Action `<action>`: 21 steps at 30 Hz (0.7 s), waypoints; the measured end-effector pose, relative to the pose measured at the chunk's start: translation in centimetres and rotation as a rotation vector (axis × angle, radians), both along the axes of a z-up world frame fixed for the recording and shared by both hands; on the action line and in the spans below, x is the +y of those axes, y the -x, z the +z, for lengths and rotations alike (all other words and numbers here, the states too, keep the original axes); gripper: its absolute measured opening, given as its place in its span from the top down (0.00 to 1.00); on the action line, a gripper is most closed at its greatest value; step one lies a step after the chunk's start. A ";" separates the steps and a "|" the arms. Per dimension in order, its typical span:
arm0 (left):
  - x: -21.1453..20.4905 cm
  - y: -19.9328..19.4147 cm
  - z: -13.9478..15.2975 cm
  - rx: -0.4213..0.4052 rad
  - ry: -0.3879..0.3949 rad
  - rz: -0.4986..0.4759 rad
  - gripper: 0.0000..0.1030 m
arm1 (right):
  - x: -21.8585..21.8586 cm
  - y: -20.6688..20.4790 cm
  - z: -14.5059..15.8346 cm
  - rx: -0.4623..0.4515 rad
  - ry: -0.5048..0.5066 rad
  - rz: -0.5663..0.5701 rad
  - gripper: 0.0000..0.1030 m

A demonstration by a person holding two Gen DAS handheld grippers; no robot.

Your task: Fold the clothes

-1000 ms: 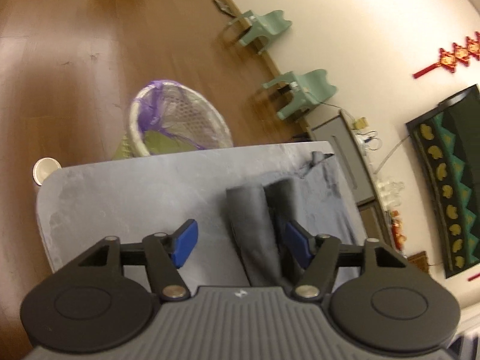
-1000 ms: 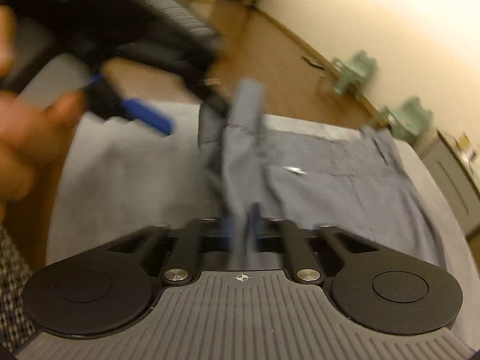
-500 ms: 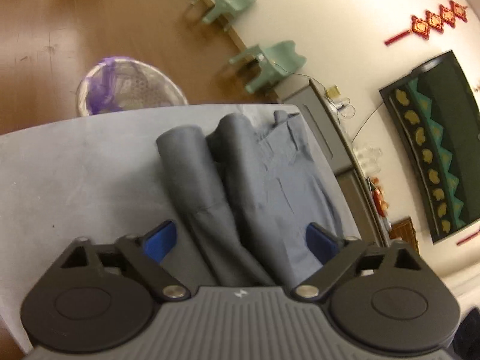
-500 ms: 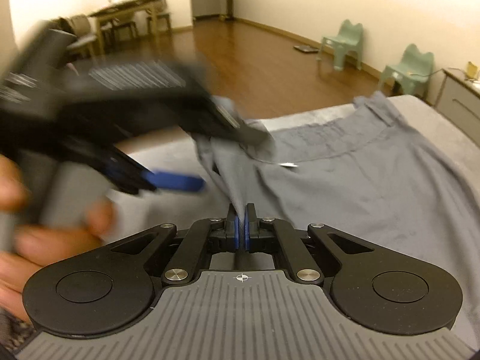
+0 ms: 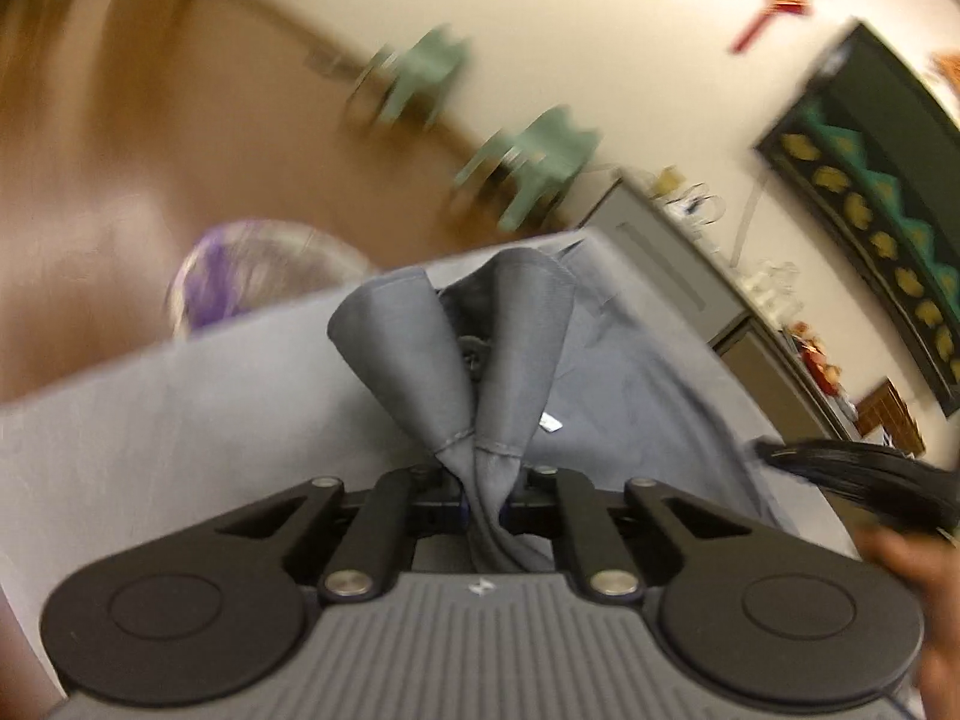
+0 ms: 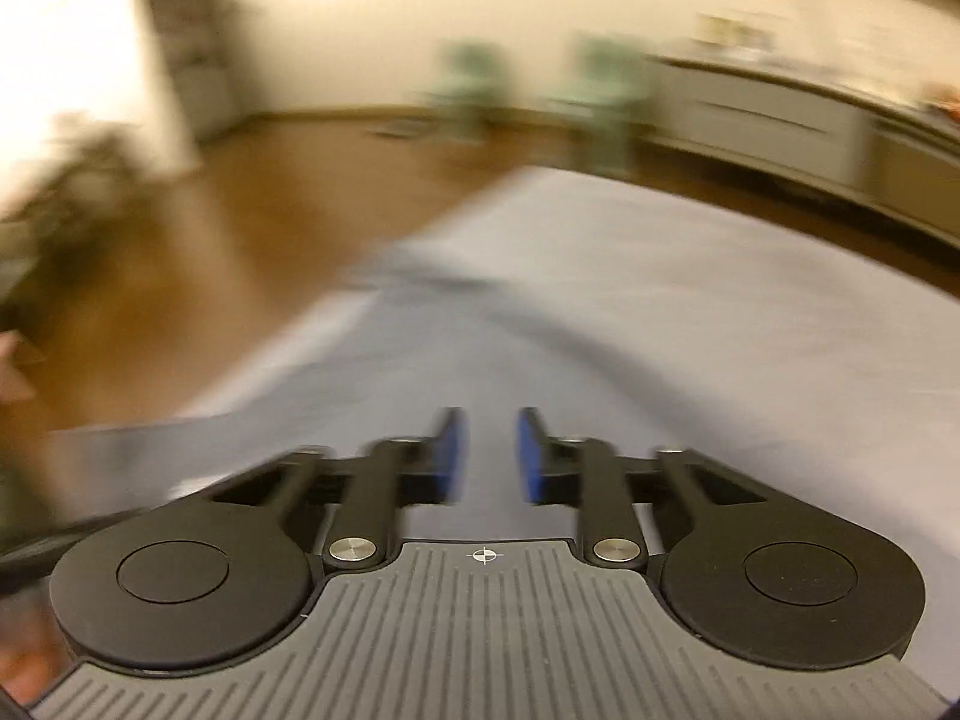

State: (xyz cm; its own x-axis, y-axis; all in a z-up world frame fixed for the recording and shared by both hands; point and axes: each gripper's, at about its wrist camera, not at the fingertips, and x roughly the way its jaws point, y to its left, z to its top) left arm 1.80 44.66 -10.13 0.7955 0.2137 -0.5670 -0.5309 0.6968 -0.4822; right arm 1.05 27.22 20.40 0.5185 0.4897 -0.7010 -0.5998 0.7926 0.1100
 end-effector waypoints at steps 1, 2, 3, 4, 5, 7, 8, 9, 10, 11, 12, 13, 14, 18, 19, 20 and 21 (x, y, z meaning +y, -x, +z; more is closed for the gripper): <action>-0.8 0.1 0.7 -0.014 -0.049 -0.012 0.93 | 0.6 -1.4 -1.2 0.024 0.062 -0.021 0.86; -1.7 0.2 1.2 -0.029 -0.102 -0.023 0.93 | 1.4 -2.2 -2.8 0.025 0.124 -0.013 0.88; -2.6 0.2 1.8 -0.039 -0.162 -0.037 0.93 | 2.4 -2.6 -4.4 -0.018 0.179 0.012 0.90; -3.6 0.2 2.3 -0.049 -0.224 -0.051 0.93 | 3.3 -3.0 -6.0 -0.060 0.235 0.036 0.90; -5.1 0.1 2.9 -0.052 -0.314 -0.070 0.93 | 4.2 -3.5 -7.3 -0.082 0.271 0.050 0.88; -8.5 -0.3 3.6 -0.057 -0.479 -0.126 0.93 | 5.7 -4.8 -9.2 -0.075 0.301 0.059 0.92; -10.2 -0.4 3.9 -0.059 -0.560 -0.154 0.93 | 6.2 -5.9 -9.9 -0.046 0.310 0.061 0.92; -11.8 -0.6 3.8 -0.054 -0.624 -0.185 0.93 | 6.5 -7.1 -10.3 0.004 0.309 0.051 0.87; -13.0 -0.7 3.6 -0.048 -0.668 -0.212 0.93 | 6.7 -8.0 -10.2 0.039 0.277 0.047 0.81; -14.2 -0.9 3.4 -0.043 -0.712 -0.240 0.93 | 6.8 -8.4 -9.6 0.053 0.207 0.050 0.65; -15.4 -1.1 3.2 -0.037 -0.756 -0.268 0.93 | 7.0 -8.9 -9.0 0.068 0.137 0.052 0.47; -16.5 -1.2 3.0 -0.031 -0.798 -0.296 0.93 | 7.1 -9.4 -8.4 0.082 0.067 0.054 0.37; -17.0 -1.4 2.7 -0.026 -0.819 -0.319 0.93 | 7.6 -9.6 -7.8 0.103 0.008 0.073 0.21; -18.6 -1.6 2.4 -0.015 -0.851 -0.365 0.93 | 14.3 -8.3 -7.5 0.143 0.010 0.290 0.10; -18.9 -1.5 2.3 -0.012 -0.859 -0.370 0.93 | 16.7 -7.6 -8.0 0.133 0.063 0.344 0.10; -19.0 -1.5 2.2 -0.011 -0.861 -0.375 0.93 | 19.0 -7.0 -9.0 0.122 0.134 0.389 0.09; -19.2 -1.4 2.2 -0.009 -0.863 -0.379 0.93 | 21.4 -6.6 -10.7 0.114 0.227 0.422 0.10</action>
State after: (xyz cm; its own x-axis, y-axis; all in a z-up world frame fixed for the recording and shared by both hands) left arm 3.17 25.50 -7.95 0.9015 0.2834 -0.3271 -0.1948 0.9406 0.2780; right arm 7.62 48.59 9.71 0.2211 0.4688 -0.8552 -0.8679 0.4945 0.0467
